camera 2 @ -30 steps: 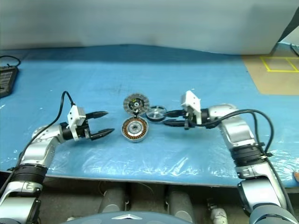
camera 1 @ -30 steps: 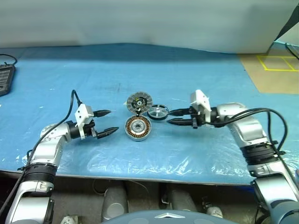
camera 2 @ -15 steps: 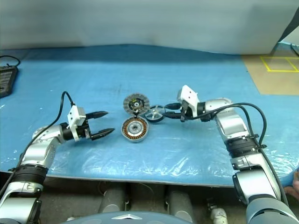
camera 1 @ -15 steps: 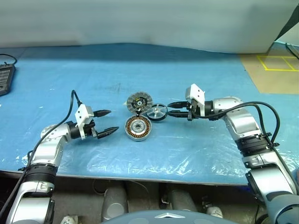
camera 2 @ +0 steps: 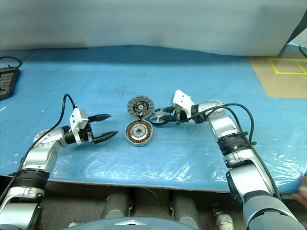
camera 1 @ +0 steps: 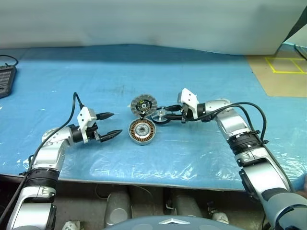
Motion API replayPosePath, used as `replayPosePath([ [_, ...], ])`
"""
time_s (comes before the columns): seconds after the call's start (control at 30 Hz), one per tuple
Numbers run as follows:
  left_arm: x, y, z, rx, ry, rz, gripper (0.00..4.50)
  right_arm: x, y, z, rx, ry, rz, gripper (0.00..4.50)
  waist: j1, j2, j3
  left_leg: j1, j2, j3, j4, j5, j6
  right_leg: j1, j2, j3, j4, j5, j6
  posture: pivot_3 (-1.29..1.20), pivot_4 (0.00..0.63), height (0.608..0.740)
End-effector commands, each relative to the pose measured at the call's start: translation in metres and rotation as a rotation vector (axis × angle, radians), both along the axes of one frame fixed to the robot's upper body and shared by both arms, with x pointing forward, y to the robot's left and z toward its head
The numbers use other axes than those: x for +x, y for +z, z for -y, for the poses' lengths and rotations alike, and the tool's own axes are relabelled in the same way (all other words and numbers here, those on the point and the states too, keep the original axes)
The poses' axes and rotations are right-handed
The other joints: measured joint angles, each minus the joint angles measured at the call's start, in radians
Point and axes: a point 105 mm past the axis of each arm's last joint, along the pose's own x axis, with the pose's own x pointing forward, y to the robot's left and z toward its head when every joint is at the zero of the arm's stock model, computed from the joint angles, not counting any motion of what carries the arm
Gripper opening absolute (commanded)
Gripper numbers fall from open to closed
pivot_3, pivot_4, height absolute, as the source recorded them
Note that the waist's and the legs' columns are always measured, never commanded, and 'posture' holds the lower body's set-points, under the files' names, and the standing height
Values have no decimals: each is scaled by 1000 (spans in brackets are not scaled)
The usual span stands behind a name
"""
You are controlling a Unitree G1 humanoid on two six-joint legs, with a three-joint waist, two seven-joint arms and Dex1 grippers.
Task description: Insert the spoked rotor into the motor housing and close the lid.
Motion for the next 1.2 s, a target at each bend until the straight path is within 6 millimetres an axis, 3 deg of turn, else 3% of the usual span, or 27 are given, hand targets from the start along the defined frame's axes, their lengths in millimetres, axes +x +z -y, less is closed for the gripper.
replayPosePath([
  [0.03,0,9,-2,4,5,38,4500,4,4,-1,-38,12,56,1557,0,0,0,0,0,0,0,0,0,0,0,0,0,0,0,0,150,740],
  [1.0,1,11,-3,16,19,44,4500,-17,-19,15,-116,13,10,1557,-2,0,0,1,0,0,0,0,0,0,0,0,0,0,0,0,150,740],
  [1.2,1,10,-3,16,17,44,4500,-13,-23,13,-108,-12,-4,1557,-1,0,0,1,0,0,0,0,0,0,0,0,0,0,0,0,150,740],
])
